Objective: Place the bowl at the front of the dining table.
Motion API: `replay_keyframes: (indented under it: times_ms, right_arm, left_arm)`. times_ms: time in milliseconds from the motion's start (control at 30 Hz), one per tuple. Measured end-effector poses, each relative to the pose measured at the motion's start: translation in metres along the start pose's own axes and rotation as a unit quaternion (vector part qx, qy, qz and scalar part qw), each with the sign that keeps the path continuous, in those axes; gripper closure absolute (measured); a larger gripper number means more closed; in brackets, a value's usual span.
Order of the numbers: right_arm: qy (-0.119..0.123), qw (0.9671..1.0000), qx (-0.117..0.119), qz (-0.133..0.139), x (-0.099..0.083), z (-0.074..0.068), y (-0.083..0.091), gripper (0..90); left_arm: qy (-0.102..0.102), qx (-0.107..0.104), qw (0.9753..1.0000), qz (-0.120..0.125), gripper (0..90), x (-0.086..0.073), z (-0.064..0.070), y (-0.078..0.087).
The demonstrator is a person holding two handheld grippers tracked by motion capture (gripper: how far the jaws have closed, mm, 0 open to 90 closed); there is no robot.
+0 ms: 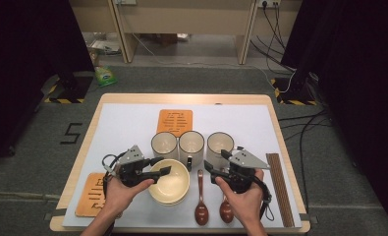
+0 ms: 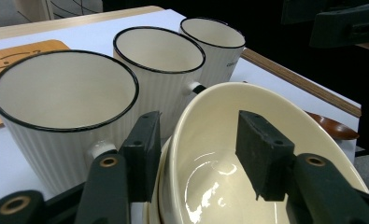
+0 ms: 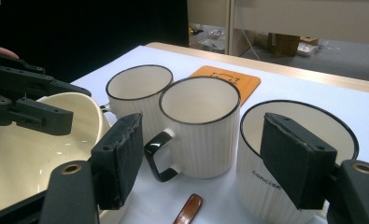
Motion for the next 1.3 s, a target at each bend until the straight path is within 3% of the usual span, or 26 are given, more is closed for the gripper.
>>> replay_keyframes:
  times_ms: [600,933,1300]
  right_arm:
    - [-0.001,1.0000,0.001,0.000,0.0001,-0.0001,0.0000,30.5]
    - [-0.003,1.0000,-0.001,0.001,0.0002,0.0001,0.0003,30.5]
    - [-0.001,1.0000,-0.001,0.000,0.0000,0.0002,-0.0003,30.5]
  left_arm:
    - [-0.006,-0.005,1.0000,-0.004,55.7,-0.0005,-0.0018,0.0002]
    - [-0.008,-0.001,0.9999,-0.008,63.7,0.0024,-0.0034,0.0012]
    - [-0.028,0.009,0.9991,-0.030,68.9,0.0034,-0.0042,0.0008]
Point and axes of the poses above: each handheld gripper's, and its own axes: y roughly backward along the jaws, x roughly out of its top, z roughly to its right, the point moved 1 cm from there along -y, roughly forward along the jaws, and after that the axes turned 13 degrees about z, right-handed, at the moved point
